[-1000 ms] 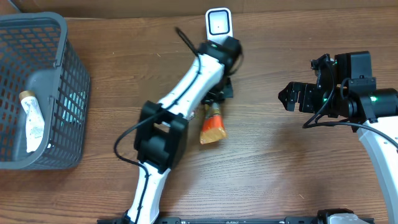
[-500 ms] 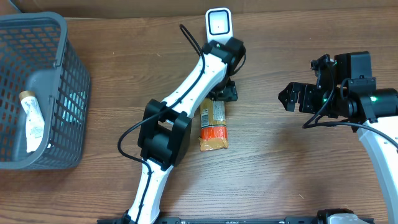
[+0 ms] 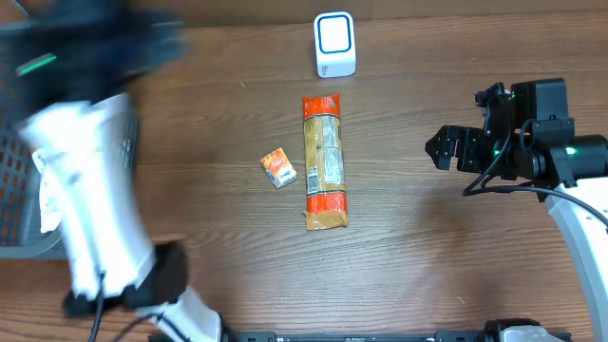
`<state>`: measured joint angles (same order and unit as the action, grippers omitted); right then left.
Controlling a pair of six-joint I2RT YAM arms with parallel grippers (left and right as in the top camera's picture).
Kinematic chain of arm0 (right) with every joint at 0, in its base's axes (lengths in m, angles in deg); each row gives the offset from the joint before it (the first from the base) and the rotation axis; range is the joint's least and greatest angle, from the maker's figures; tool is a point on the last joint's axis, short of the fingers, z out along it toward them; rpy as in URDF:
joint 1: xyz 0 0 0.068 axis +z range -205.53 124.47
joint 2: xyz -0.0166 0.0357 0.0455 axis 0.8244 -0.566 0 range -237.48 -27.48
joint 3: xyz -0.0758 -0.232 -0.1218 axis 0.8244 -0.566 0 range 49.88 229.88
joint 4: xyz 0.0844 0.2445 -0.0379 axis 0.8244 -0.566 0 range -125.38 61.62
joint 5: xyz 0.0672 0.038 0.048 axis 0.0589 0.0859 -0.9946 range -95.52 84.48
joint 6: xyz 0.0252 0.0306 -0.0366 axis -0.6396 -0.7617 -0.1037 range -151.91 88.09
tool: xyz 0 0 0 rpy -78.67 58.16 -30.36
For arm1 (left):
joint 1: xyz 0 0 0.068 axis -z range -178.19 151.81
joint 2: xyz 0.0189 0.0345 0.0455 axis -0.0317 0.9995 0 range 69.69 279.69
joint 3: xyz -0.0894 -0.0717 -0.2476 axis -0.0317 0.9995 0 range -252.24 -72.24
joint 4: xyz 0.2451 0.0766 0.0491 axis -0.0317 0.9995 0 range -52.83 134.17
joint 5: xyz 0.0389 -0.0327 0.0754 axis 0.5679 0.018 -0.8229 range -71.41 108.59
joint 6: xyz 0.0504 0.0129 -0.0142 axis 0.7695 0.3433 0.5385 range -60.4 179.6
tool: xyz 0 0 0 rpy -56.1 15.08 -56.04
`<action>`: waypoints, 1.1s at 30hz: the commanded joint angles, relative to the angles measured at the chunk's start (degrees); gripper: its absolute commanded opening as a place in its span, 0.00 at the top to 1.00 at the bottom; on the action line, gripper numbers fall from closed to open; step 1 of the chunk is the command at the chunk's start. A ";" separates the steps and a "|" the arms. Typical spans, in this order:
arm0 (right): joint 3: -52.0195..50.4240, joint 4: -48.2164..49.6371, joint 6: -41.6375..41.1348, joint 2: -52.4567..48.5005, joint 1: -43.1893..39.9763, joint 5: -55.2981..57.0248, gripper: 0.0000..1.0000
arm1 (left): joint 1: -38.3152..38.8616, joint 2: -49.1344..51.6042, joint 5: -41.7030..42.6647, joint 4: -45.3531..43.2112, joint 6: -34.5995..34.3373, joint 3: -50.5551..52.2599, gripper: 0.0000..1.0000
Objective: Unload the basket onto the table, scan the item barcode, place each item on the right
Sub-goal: 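Place the red-ended spaghetti pack on the table beside the box, then grasp the light green wipes pack in the basket with the left gripper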
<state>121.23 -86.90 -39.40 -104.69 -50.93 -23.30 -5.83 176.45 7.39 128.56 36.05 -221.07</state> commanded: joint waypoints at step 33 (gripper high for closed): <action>1.25 0.90 0.02 0.24 0.26 0.11 0.00 | -35.47 11.50 26.14 -44.92 38.14 59.01 0.15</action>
<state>121.23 -86.29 -39.42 -104.69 -50.93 -23.28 -42.44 184.76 32.35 83.84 72.09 -162.87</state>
